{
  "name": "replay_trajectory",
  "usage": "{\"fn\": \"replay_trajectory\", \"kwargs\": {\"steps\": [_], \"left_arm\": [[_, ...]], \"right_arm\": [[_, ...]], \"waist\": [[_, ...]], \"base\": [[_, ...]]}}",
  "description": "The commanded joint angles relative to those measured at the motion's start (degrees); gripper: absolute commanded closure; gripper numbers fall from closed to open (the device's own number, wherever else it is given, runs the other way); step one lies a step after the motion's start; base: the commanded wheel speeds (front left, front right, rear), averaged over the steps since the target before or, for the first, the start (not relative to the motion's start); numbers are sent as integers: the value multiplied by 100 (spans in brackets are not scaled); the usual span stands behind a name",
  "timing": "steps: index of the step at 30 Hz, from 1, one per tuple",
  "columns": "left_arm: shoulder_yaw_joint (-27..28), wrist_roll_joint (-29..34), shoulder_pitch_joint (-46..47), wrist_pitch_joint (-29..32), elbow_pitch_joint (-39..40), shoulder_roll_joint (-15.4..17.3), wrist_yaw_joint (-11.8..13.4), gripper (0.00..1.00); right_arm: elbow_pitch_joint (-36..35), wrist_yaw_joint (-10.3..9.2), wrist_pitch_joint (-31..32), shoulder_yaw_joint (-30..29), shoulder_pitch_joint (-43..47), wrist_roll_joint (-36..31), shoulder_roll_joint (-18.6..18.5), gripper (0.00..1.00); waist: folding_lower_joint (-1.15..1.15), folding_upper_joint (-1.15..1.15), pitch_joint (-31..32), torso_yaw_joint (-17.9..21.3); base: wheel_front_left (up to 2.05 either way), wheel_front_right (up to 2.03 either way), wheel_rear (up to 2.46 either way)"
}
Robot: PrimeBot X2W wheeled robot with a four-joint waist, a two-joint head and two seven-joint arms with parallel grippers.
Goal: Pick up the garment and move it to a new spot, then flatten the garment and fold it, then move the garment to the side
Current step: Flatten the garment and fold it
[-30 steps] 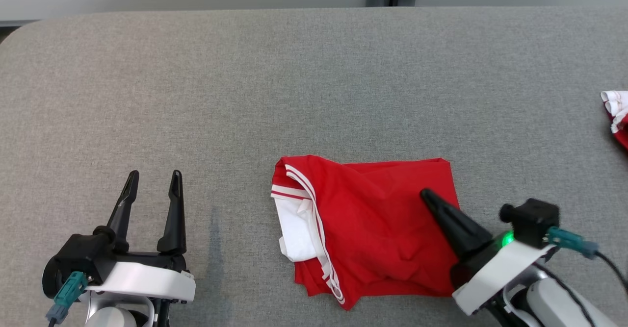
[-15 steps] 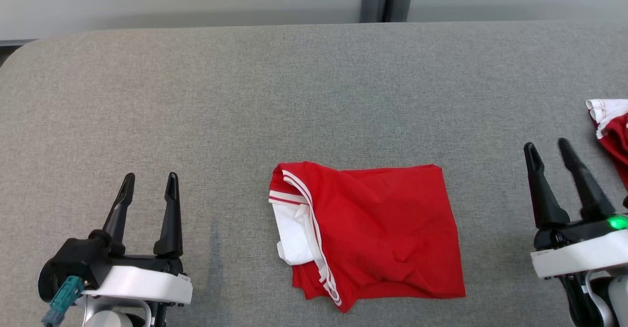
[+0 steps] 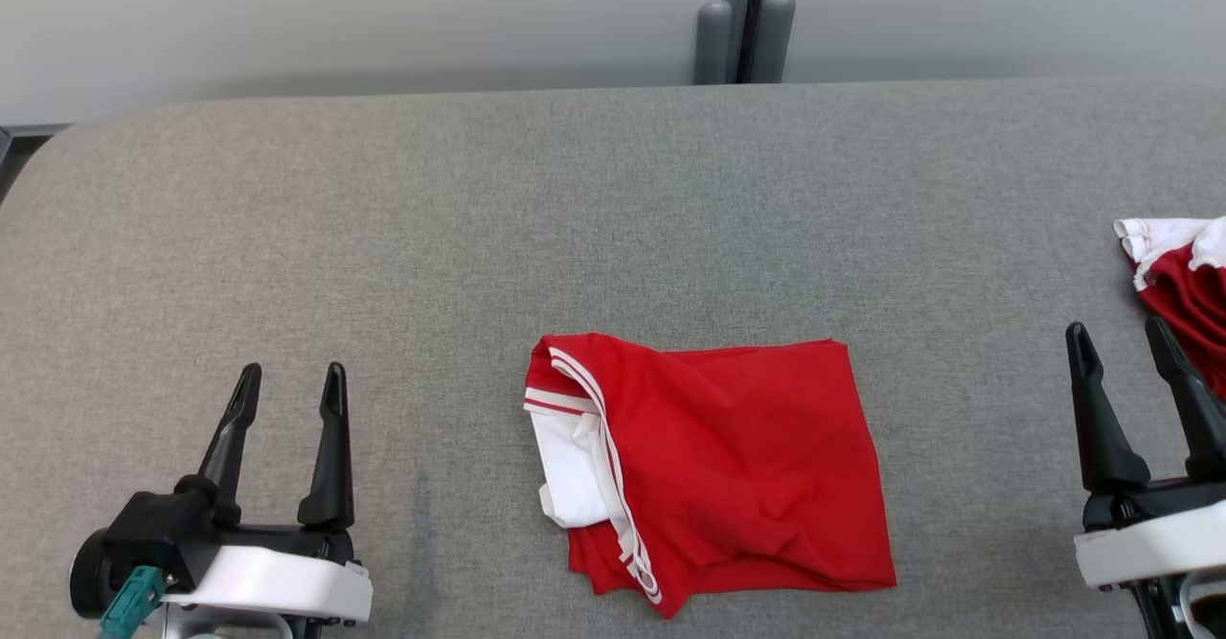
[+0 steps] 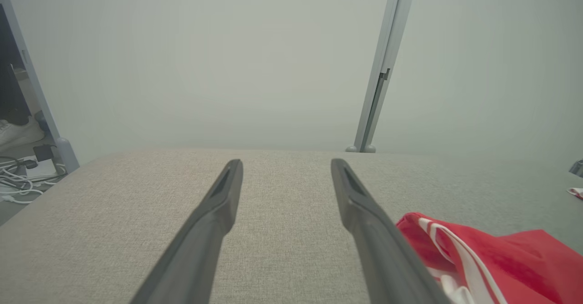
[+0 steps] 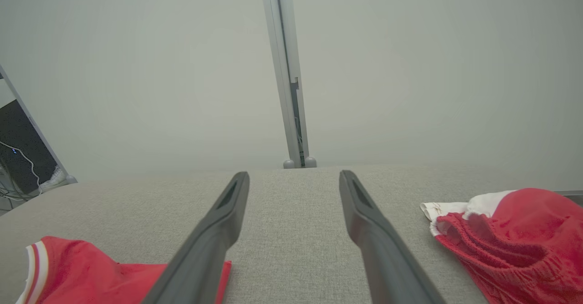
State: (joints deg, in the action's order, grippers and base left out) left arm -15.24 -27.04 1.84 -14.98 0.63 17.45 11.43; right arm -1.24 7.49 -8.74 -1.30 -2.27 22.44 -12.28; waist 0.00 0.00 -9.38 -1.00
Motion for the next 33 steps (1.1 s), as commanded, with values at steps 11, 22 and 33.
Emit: {"fn": "replay_trajectory", "kwargs": {"steps": [11,22,33], "left_arm": [[-54,-9,-414,105,93,126,75,0],[-180,-12,-862,314,254,245,154,0],[-227,1,-955,382,376,293,224,0]], "right_arm": [[-297,0,288,-240,697,-278,47,0],[-494,0,531,-230,1225,-401,133,0],[-646,0,621,-306,1300,-478,174,0]], "waist": [[0,0,535,19],[0,0,952,91],[0,0,1009,72]], "base": [[0,0,0],[0,0,0],[0,0,0]]}}
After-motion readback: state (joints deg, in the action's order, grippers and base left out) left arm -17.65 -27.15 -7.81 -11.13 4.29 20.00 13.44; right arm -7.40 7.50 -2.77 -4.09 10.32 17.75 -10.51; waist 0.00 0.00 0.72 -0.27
